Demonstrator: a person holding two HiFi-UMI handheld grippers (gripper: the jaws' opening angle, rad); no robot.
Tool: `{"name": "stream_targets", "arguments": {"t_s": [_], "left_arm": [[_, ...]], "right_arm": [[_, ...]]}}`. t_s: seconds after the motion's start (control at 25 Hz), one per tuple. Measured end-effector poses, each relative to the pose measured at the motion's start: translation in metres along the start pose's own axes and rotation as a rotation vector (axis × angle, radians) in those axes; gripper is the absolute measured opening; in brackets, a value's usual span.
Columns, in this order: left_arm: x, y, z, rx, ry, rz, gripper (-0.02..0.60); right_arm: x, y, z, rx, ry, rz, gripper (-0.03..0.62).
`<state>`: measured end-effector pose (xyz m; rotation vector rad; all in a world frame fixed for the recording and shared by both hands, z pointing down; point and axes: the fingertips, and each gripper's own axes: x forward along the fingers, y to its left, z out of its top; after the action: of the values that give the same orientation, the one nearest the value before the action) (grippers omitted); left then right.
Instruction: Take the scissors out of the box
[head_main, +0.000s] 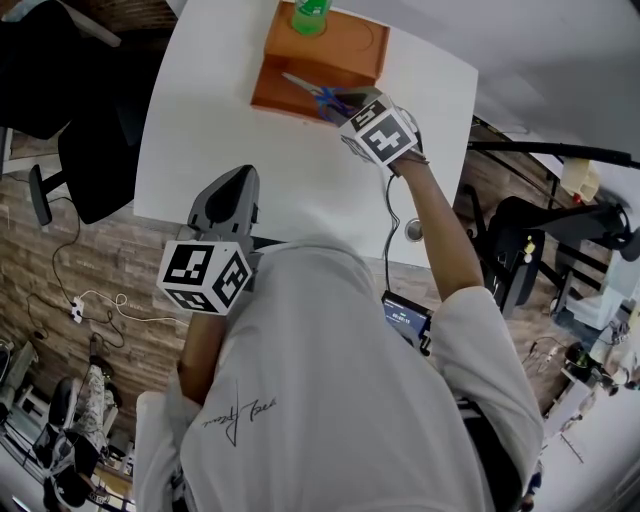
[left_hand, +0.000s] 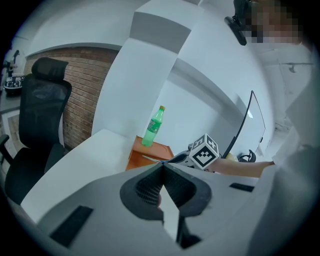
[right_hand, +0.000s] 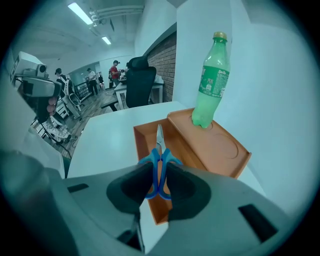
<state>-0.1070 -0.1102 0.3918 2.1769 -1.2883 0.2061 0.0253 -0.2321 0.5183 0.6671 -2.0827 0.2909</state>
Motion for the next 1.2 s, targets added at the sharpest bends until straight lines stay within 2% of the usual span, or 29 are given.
{"name": "stream_targets", "arguments": {"t_s": [0.68,1.2], "left_arm": [[-0.008,-0.019,-0.004,0.019,-0.02,-0.019,0.008],[-0.013,-0.035,-0.008,0.024,-0.036,-0.046,0.008]], "right_arm": [[-0.034,0.017,0.0,0.076,-0.123,-0.027,0.097],[-0.057,0.035,-0.011,0.078,-0.169,-0.045,0.097]]}}
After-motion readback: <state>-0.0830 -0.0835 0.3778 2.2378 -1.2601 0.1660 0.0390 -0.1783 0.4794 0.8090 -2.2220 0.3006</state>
